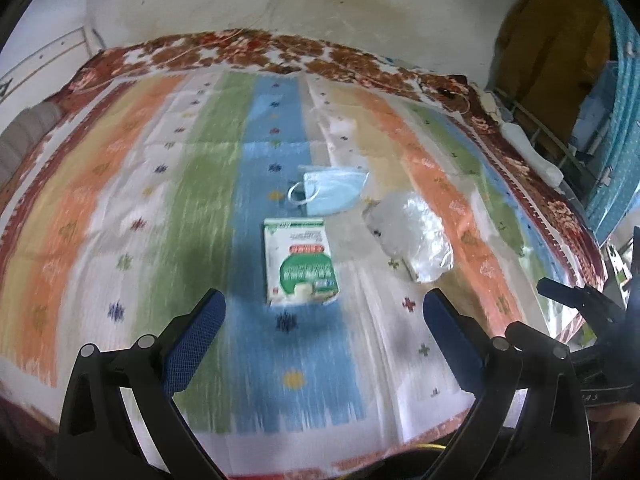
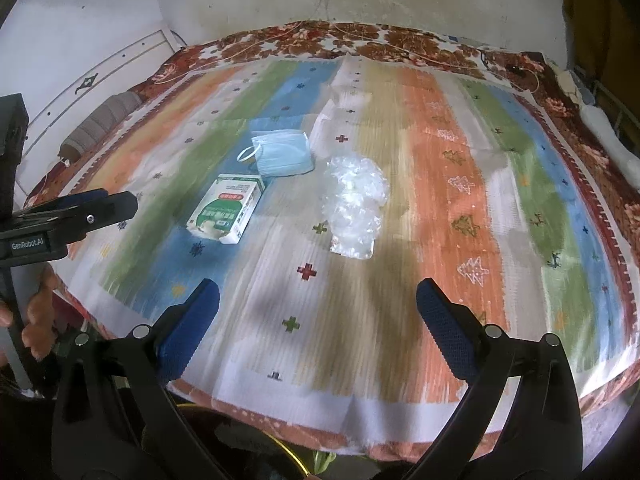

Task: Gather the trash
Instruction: 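Move both tools forward over the bed toward the mask and clear bag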

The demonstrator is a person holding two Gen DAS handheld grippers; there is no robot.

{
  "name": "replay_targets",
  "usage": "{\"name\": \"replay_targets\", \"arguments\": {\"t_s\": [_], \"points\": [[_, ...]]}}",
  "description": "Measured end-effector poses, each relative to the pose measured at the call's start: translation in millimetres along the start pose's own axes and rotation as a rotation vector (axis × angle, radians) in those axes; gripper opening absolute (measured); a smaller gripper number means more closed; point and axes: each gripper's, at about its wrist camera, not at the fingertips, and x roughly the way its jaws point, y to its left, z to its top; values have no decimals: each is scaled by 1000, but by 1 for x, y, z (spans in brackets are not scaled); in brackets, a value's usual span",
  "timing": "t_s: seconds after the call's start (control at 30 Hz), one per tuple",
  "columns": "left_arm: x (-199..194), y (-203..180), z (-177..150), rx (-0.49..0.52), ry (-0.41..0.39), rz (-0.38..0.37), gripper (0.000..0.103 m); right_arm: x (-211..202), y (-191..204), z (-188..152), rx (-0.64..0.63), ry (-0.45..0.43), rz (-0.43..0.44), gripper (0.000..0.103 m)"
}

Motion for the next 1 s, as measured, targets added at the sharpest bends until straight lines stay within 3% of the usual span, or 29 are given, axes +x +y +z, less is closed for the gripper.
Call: {"name": "replay_targets", "arguments": {"t_s": [0.23, 0.33, 0.43, 0.53, 1.0], "points": [[26, 2, 23, 73, -8, 18, 97, 16, -3, 10, -21, -8, 8, 94], [38, 6, 34, 67, 13, -14, 97, 22, -5, 14, -21, -9, 9, 94], [46, 2, 42, 123, 6, 0, 97, 29, -9, 17, -19, -11, 3, 94], [55, -2, 51, 193, -30, 64, 97, 36, -14, 20, -18, -8, 3, 93], [118, -33, 78, 411, -35, 36, 95, 77, -35, 33, -10, 48, -3, 87]]}}
